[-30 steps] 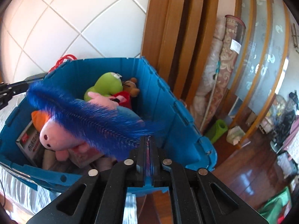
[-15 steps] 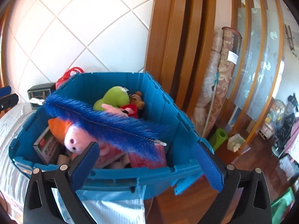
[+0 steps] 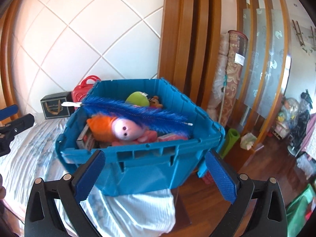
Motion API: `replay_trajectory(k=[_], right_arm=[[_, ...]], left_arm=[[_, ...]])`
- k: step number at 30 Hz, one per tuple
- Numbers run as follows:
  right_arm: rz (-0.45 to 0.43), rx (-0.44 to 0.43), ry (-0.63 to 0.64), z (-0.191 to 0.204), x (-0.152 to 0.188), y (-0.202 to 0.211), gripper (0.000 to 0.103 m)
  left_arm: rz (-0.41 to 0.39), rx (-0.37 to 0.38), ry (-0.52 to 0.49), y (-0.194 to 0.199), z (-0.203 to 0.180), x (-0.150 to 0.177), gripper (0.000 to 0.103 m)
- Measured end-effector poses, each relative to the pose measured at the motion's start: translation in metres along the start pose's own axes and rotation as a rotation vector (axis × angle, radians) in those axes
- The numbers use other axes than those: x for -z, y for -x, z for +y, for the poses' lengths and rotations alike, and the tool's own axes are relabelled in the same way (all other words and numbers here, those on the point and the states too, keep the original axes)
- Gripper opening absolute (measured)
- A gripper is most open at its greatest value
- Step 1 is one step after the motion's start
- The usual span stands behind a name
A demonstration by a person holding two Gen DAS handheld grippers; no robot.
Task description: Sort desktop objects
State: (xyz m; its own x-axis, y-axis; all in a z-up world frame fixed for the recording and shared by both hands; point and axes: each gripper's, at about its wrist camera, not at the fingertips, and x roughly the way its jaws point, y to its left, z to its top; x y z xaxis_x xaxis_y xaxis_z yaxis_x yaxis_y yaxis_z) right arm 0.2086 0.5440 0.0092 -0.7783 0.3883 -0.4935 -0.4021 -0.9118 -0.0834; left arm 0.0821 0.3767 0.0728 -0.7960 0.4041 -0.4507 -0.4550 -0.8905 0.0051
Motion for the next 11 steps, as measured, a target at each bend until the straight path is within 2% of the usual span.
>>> replay_trajectory(k=[11], right_arm=[[-0.021,0.03,-0.03,0.015,0.002,0.028,0.103]], left_arm=[[0.01,0.009,0.013,0.017,0.009,0.008,0.091]])
